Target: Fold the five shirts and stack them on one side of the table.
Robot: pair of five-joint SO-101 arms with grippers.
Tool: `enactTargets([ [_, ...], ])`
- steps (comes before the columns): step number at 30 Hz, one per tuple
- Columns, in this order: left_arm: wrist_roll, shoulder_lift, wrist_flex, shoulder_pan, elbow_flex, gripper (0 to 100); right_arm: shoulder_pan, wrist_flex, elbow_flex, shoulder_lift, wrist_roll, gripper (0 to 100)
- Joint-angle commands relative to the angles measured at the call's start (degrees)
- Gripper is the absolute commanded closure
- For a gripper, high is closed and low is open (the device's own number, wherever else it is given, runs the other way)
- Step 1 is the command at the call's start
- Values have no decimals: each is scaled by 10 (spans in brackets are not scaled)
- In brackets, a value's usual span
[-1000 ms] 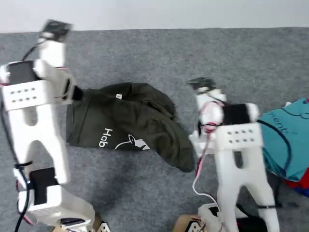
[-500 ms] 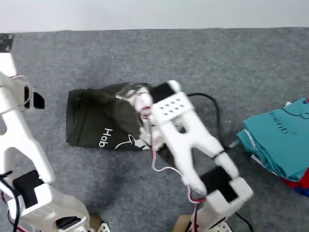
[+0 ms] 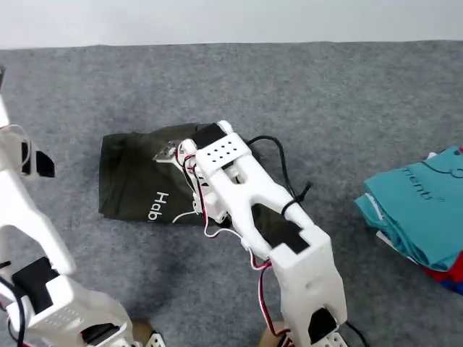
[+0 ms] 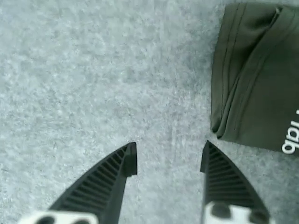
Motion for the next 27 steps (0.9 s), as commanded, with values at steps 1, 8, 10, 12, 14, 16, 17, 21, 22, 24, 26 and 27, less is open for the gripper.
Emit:
enactTargets([
  [1, -6, -4, -22, 0, 15, 772, -2, 16, -52, 17, 8, 764],
  [8, -6, -4, -36, -2, 27, 772, 58, 20, -79, 22, 10, 933],
  [10, -6, -4, -36, -2, 27, 772, 82, 22, -79, 4, 10, 952],
  [12, -5, -4, -36, 0, 28, 772, 100, 22, -79, -18, 10, 961],
  [14, -4, -4, -36, 1, 28, 772, 110, 22, -79, -34, 10, 987],
  [16, -4, -3, -36, 1, 28, 772, 116, 22, -77, -51, 10, 987],
  [17, -4, -3, -36, 1, 28, 772, 116, 22, -77, -59, 10, 987],
  [21, -4, -3, -36, 1, 29, 772, 113, 22, -76, -91, 10, 988],
  [22, -4, -3, -36, 1, 29, 772, 113, 22, -76, -95, 10, 987],
  [24, -4, -3, -37, 2, 36, 772, 114, 22, -76, -96, 10, 983],
  [26, -4, -3, -38, 3, 47, 772, 116, 22, -75, -96, 10, 951],
  [27, -4, -4, -42, 5, 55, 772, 118, 22, -71, -96, 10, 926],
])
